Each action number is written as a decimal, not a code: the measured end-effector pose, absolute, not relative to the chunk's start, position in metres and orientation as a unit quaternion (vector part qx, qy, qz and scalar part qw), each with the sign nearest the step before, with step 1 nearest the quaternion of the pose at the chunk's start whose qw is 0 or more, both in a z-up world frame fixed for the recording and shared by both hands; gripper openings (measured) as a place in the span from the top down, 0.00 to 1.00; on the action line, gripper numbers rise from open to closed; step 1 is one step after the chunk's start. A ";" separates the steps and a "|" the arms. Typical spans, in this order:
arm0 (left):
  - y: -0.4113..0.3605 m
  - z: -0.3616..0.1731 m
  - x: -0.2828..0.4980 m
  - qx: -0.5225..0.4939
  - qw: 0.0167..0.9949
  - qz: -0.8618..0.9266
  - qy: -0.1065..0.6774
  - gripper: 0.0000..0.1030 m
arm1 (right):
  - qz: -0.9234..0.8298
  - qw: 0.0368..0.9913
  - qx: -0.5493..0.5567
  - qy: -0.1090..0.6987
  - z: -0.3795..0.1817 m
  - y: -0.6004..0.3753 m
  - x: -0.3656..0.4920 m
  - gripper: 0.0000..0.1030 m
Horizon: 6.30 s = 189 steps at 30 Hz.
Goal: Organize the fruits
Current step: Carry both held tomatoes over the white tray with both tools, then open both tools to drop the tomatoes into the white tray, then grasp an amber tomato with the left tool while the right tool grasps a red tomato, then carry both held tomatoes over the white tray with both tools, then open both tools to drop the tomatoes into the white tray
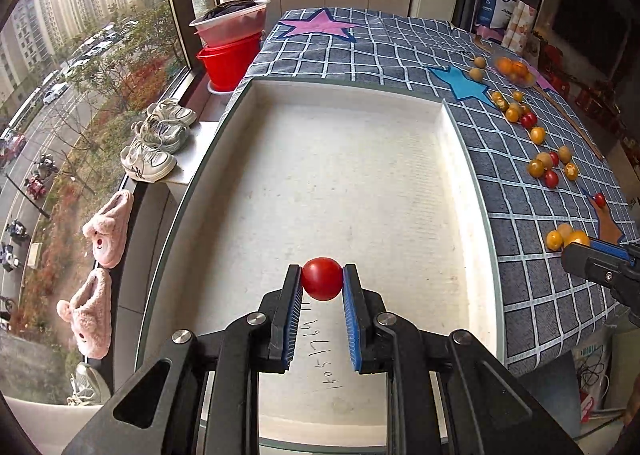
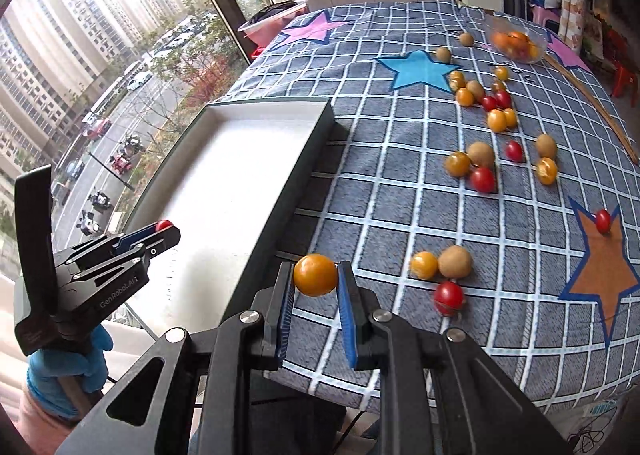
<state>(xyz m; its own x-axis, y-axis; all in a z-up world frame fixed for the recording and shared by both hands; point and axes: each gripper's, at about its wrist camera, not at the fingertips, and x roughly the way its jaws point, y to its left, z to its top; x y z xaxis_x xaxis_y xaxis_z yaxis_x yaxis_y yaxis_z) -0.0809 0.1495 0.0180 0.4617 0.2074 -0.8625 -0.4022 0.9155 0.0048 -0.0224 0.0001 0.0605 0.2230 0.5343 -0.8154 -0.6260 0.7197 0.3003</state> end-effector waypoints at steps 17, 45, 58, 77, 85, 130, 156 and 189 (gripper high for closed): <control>0.171 -0.005 -0.098 -0.101 0.844 0.200 0.487 0.79 | 0.393 0.735 -0.140 0.534 0.018 0.112 -0.026 0.77; 0.146 0.019 -0.095 -0.098 0.861 0.185 0.463 0.10 | 0.379 0.779 -0.101 0.490 0.061 0.060 -0.011 0.22; 0.071 0.041 -0.028 -0.065 0.875 0.116 0.466 0.10 | 0.271 0.815 -0.037 0.511 0.048 -0.071 0.038 0.22; -0.009 0.000 0.099 0.024 0.858 0.073 0.508 0.10 | 0.142 0.846 0.008 0.514 0.014 -0.215 0.097 0.22; -0.016 -0.014 0.117 0.038 0.856 0.066 0.512 0.10 | 0.123 0.859 -0.017 0.497 0.003 -0.203 0.117 0.22; 0.000 0.039 0.033 -0.014 0.883 0.016 0.469 0.76 | 0.216 0.828 0.043 0.516 0.018 -0.181 0.075 0.79; 0.157 0.017 -0.048 -0.090 0.865 0.164 0.465 0.76 | 0.368 0.777 -0.042 0.509 0.061 0.018 0.016 0.79; 0.176 -0.005 -0.043 -0.102 0.842 0.193 0.493 0.18 | 0.383 0.751 -0.082 0.531 0.035 0.106 0.028 0.35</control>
<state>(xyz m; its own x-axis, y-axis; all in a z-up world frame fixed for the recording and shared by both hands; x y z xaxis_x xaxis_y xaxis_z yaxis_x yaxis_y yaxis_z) -0.0429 0.1761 -0.0050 0.4392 0.2245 -0.8699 -0.4252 0.9049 0.0188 0.0284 0.1057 0.0355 0.1425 0.4886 -0.8608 -0.6636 0.6924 0.2832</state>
